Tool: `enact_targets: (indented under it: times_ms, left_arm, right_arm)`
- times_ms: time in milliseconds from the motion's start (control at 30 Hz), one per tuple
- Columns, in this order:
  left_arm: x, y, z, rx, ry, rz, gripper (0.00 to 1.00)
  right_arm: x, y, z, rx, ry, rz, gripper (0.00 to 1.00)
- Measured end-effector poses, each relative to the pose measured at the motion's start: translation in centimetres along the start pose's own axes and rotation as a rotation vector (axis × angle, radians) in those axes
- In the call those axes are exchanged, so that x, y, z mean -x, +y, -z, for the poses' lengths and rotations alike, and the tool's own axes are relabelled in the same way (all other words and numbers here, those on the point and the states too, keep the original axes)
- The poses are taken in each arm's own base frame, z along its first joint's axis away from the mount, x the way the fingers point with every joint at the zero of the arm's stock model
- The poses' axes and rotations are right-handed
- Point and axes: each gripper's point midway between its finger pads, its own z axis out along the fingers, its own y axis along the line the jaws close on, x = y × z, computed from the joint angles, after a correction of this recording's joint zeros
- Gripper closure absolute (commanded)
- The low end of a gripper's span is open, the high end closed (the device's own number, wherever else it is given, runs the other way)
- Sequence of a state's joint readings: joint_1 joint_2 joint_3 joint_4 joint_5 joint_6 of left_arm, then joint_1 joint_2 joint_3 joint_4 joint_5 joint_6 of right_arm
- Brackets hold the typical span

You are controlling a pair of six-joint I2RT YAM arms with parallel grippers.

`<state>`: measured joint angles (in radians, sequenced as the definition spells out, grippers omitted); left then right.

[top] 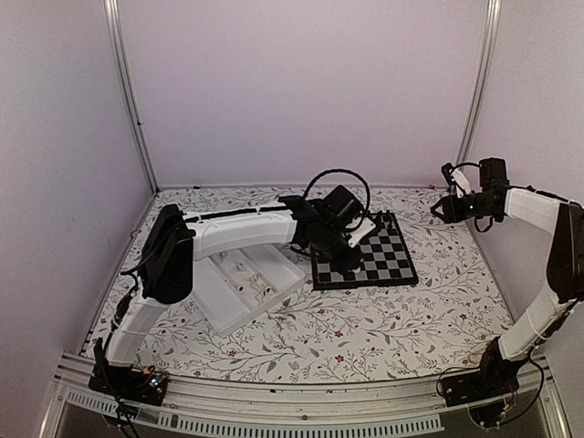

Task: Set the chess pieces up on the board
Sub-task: Place the chess piece on the chessboard.

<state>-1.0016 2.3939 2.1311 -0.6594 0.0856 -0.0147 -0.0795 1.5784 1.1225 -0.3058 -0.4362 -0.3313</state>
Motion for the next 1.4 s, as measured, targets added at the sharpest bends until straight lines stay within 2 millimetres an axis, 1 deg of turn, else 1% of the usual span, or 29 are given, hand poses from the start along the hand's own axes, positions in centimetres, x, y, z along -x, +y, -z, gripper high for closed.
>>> enact_targets:
  times_ms: [133,333,467,733,900,1067,1233,1400]
  left_arm:
    - [-0.8,-0.5,-0.8,-0.007,0.024,-0.009,0.97]
    - [-2.0,-0.3,-2.0,0.003,0.055,-0.006,0.97]
    - [-2.4,0.1,-2.5,0.018,0.073,-0.001,0.97]
    - [-2.6,0.6,-2.6,0.049,0.085,0.003,0.96]
    - [-3.0,1.1,-2.6,0.067,0.099,0.006,0.94]
    - [-2.9,1.3,-2.6,0.068,0.1,0.009,0.93]
    - [-2.9,1.3,-2.8,0.068,0.098,0.016,0.88]
    - [-3.0,1.4,-2.9,0.07,0.101,0.026,0.75]
  right_arm:
    - [-0.1,0.2,-0.2,0.017,0.001,0.0,0.46]
    - [-0.1,0.4,-0.3,0.03,0.0,0.001,0.46]
    - [-0.2,0.5,-0.4,0.038,0.002,0.0,0.46]
    - [-0.5,0.7,-0.7,0.051,0.007,-0.005,0.46]
    - [-0.6,0.7,-0.8,0.056,0.01,-0.007,0.46]
    - [-0.7,0.8,-0.9,0.061,0.011,-0.008,0.46]
    - [-0.9,0.8,-1.1,0.071,0.017,-0.013,0.45]
    - [-1.2,0.9,-1.3,0.08,0.026,-0.019,0.45]
